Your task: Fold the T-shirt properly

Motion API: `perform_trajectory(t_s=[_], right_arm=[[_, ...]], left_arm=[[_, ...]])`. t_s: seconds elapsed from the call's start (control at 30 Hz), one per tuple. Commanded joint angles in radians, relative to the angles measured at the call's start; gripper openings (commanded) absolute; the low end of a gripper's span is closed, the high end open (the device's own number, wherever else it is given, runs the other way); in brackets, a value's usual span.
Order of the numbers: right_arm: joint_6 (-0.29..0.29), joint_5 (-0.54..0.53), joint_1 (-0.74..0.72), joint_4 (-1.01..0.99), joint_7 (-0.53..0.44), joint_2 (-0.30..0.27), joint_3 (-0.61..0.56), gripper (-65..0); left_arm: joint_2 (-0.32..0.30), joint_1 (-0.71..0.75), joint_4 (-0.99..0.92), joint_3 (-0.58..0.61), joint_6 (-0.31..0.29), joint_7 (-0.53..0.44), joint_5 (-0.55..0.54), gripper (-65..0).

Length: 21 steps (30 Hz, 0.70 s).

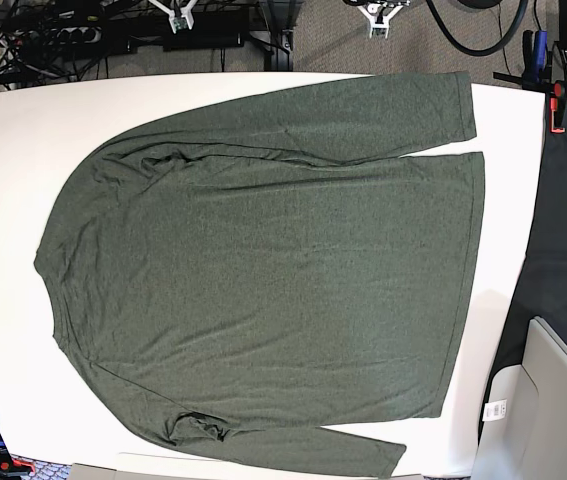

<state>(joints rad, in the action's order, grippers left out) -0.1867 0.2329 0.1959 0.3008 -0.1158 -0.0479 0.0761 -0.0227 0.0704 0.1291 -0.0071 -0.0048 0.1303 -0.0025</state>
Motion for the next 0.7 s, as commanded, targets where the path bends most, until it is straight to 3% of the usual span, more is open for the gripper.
perform_trajectory(t_s=[0.0, 0.27, 0.43, 0.67], right_arm=[[-0.003, -0.002, 0.023, 0.001, -0.008, -0.008, 0.001, -65.0], [-0.003, -0.002, 0.17, 0.223, -0.005, -0.066, 0.001, -65.0], [-0.003, -0.002, 0.297, 0.429, -0.005, -0.106, 0.001, -65.0], [-0.003, -0.002, 0.503, 0.779, -0.003, -0.148, 0.003, -65.0]], left_arm=[[-0.003, 0.019, 0.002, -0.001, -0.001, 0.001, 0.002, -65.0], [-0.069, 0.177, 0.223, -0.001, -0.001, 0.002, 0.002, -65.0], [-0.118, 0.351, 0.492, -0.003, -0.001, 0.002, 0.0, -65.0], [-0.135, 0.57, 0.894, -0.004, -0.001, 0.01, 0.0, -65.0]])
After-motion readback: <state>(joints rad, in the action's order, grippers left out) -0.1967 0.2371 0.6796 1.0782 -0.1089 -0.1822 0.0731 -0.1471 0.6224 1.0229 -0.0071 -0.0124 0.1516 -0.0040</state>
